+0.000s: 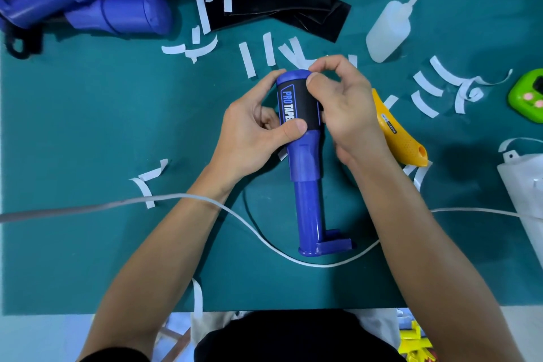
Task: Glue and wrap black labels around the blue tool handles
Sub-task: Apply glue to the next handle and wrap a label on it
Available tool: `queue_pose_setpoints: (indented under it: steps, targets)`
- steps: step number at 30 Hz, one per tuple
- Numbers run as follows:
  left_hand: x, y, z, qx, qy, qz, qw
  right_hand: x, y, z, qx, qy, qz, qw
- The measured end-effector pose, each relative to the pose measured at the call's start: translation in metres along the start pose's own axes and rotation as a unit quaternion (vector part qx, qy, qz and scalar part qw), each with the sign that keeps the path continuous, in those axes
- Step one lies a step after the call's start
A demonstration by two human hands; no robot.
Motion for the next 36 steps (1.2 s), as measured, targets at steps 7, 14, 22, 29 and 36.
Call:
queue_pose_setpoints:
  steps: [7,14,22,29,36]
  targets:
    - [0.002,-0.001,-0.003,-0.006,0.009,0.003,1.000,-0.003,-0.003,-0.005,0.059,0.019,-0.038,0.997]
    - [0.005,0.003,-0.006,0.011,0.008,-0.002,1.000,-0.005,-0.004,-0.015,0.115,-0.026,-0.062,0.991]
    - [0.005,0.003,-0.008,0.013,0.014,-0.001,1.000,-0.003,-0.006,-0.022,0.163,-0.065,-0.051,0.983]
    - [0.004,0.007,-0.006,-0.006,0.013,-0.011,1.000,-0.004,-0.016,-0.025,0.211,-0.040,0.011,0.977]
    - [0.006,0.003,-0.006,-0.032,0.000,-0.003,0.999,0.003,-0.044,-0.024,0.080,-0.215,-0.060,0.972]
Point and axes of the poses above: each hand's wrist, its own y-axis towards the middle knuckle, its own z-axis out of the palm, x = y × z, the point moved 1 cm from there along y, towards the middle knuckle, and after that the axes turned 14 degrees about -x, right-handed, at the moved point
